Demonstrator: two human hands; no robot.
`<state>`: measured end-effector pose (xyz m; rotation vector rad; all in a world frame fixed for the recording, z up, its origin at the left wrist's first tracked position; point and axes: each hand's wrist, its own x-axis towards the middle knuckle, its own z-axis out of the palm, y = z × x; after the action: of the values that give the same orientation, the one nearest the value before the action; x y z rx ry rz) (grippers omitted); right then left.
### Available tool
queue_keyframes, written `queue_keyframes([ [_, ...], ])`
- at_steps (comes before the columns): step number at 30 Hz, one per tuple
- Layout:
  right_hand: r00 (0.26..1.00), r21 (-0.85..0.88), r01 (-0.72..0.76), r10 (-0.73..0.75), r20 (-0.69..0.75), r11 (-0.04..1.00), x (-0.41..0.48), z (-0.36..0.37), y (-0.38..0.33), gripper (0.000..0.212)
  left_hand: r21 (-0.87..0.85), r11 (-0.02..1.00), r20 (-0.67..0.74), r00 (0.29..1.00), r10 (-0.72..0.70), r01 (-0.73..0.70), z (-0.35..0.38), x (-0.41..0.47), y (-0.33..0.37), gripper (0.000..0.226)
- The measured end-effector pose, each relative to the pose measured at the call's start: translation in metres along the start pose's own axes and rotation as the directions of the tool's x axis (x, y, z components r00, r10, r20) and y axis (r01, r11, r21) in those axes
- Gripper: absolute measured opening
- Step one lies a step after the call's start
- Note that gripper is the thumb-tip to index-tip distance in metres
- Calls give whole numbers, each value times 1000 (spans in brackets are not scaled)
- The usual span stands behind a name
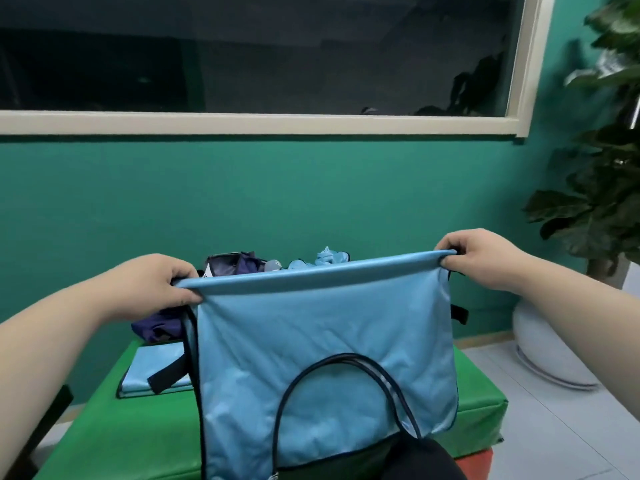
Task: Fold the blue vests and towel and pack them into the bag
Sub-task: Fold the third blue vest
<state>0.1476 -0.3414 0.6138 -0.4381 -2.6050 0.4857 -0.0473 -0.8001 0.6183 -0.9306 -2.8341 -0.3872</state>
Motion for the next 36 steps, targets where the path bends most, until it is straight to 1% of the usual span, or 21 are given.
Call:
queue_keyframes([
  [4,999,5,-28,28,-21,1000,32,15,1,17,38,999,-2,1000,-12,12,2,34,-5,17],
  [6,998,3,-36,36,-51,999,51,22,1,16,74,997,-42,999,-18,21,1,54,-7,16],
  [8,994,23,-35,38,-102,999,69,27,-1,17,106,994,-139,990,-21,36,-1,72,-6,14],
  [11,976,84,-16,34,-213,996,90,31,-2,22,105,993,-304,952,-24,58,-4,89,-5,16],
  [14,957,94,14,15,-291,995,90,42,3,25,206,978,-376,925,53,28,12,91,-9,13],
  [16,964,69,15,4,-266,998,77,59,14,26,297,955,-376,916,141,-25,43,83,-17,9],
  [18,982,62,8,4,-191,998,52,85,33,27,372,923,-313,924,221,-95,85,66,-23,7],
  [21,1000,22,-16,16,-5,1000,-2,131,69,32,400,888,-151,940,305,-224,156,25,-29,16],
  [22,996,-7,-35,35,79,999,-20,147,82,34,400,883,-92,948,305,-246,179,10,-31,25],
  [24,965,-68,-62,77,250,996,-50,174,104,39,336,915,72,975,211,-223,225,-15,-37,44],
  [26,923,-118,-64,104,371,991,-70,191,116,40,316,924,169,971,169,-216,258,-34,-42,51],
  [27,911,-130,-53,101,399,990,-76,196,118,42,302,924,213,961,175,-235,264,-43,-40,50],
  [28,906,-129,-47,97,413,991,-80,196,116,41,232,946,238,956,170,-226,265,-50,-37,44],
  [29,898,-122,-57,104,427,991,-82,195,114,35,189,964,200,968,150,-188,266,-53,-36,34],
  [30,891,-109,-69,111,440,992,-84,193,112,27,179,966,232,963,140,-184,267,-57,-36,25],
  [31,884,-97,-84,119,452,992,-84,191,111,22,155,972,271,954,130,-177,263,-59,-33,22],
  [34,866,-74,-123,143,480,990,-79,185,111,23,140,972,322,937,135,-188,251,-59,-32,19],
  [36,861,-51,-153,159,484,987,-72,182,112,31,84,983,341,932,125,-163,237,-53,-29,13],
])
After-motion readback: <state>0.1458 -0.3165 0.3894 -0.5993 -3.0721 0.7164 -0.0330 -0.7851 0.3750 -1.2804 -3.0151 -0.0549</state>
